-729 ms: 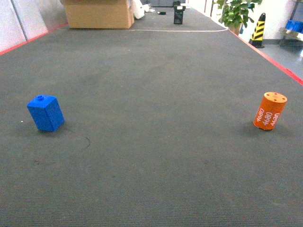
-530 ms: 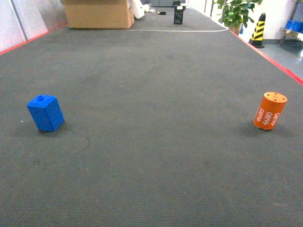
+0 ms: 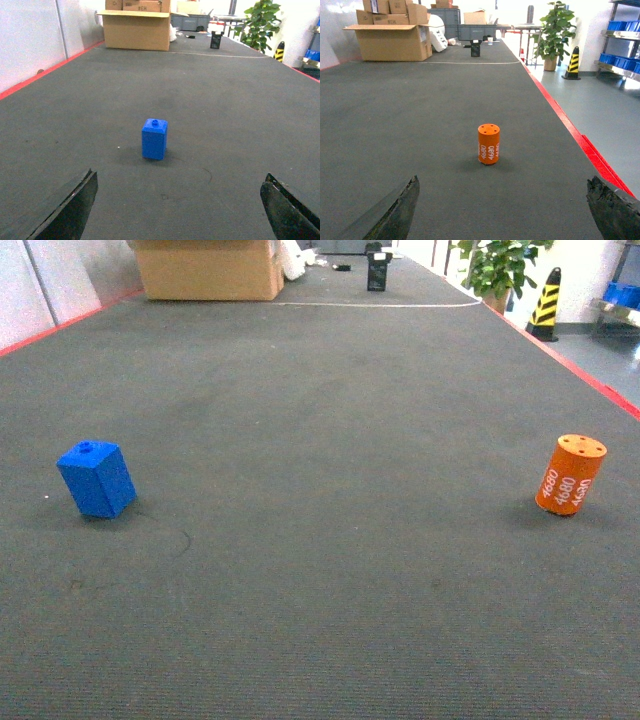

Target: Sort blue parts and orange caps into right shelf containers

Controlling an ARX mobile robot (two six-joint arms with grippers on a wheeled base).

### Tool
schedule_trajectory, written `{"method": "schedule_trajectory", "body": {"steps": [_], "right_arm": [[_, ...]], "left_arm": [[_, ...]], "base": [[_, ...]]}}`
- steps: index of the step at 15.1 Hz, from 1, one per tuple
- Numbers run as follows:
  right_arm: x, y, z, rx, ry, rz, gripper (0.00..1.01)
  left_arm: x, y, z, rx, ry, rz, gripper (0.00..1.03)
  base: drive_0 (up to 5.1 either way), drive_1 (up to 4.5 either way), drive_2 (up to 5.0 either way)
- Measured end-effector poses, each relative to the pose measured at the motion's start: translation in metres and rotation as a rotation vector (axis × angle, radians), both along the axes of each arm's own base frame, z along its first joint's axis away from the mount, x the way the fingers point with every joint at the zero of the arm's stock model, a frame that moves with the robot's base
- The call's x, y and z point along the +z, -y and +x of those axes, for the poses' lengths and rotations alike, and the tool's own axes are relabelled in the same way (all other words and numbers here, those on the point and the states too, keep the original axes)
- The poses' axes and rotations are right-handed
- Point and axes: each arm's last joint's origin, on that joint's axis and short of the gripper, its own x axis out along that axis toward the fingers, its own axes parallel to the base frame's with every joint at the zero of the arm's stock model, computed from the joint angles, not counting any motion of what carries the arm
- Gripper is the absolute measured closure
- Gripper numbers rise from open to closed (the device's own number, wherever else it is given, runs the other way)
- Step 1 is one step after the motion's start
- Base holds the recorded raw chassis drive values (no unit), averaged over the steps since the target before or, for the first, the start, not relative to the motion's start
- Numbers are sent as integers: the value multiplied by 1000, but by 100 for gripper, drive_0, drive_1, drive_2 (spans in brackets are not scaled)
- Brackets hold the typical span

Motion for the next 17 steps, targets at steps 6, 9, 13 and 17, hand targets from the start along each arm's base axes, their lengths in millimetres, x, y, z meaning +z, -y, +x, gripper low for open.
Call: {"method": "schedule_trajectory", "body": {"steps": [6, 9, 13, 17], "right_arm": [[0, 0, 0, 0, 0, 0, 3], [0, 0, 0, 0, 0, 0, 3], [0, 0, 0, 0, 0, 0, 3], [0, 0, 0, 0, 0, 0, 3]], "left_arm": [[0, 0, 0, 0, 0, 0, 5], [0, 0, 0, 0, 0, 0, 5], [0, 0, 0, 0, 0, 0, 5], [0, 0, 0, 0, 0, 0, 5]], "base": [[0, 0, 0], [0, 0, 0], [0, 0, 0], [0, 0, 0]]}}
